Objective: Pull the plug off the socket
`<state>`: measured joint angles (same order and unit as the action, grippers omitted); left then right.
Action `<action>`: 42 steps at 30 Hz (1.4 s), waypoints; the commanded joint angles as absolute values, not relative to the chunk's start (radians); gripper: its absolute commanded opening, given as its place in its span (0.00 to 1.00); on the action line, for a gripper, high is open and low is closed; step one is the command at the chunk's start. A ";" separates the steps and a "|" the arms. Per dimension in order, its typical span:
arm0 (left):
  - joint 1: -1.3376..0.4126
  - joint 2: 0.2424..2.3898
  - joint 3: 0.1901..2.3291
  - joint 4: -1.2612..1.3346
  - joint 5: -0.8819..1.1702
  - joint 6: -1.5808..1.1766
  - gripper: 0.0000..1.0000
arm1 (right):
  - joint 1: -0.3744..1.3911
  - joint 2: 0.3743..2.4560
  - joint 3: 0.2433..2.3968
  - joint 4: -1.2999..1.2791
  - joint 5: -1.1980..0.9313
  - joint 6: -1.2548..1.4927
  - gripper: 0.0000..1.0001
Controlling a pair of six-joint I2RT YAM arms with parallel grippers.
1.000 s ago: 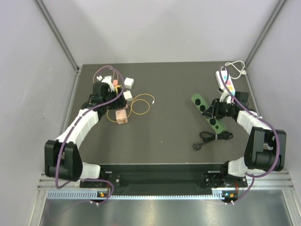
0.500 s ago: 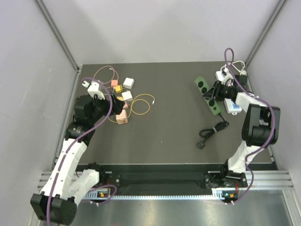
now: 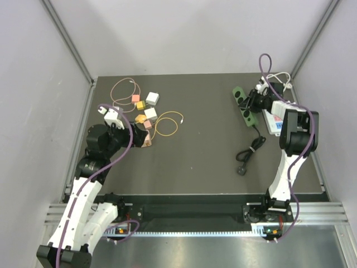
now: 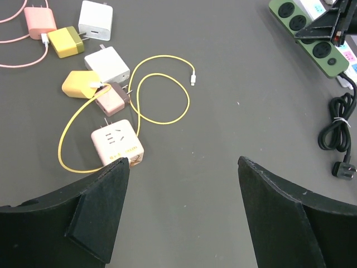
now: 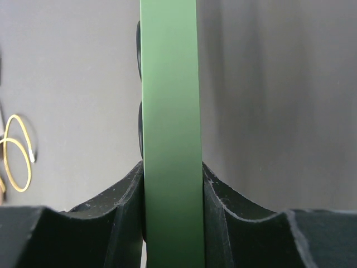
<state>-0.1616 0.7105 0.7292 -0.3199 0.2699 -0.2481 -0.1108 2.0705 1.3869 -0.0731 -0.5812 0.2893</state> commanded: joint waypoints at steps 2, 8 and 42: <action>-0.156 0.680 0.718 -0.302 0.298 -0.233 0.83 | -0.081 2.077 1.463 0.002 -0.534 0.242 0.33; -0.156 0.660 0.709 -0.304 0.304 -0.233 0.83 | -0.078 2.071 1.468 -0.041 -0.488 0.189 0.59; -0.156 0.703 0.741 -0.379 -0.046 -0.206 0.99 | -0.280 1.157 1.043 -0.161 -0.587 -0.158 1.00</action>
<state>-0.1616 0.7380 0.7116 -0.3962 0.0757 -0.2325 -0.2047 1.2549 1.0782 -0.1608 -0.5301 -0.1879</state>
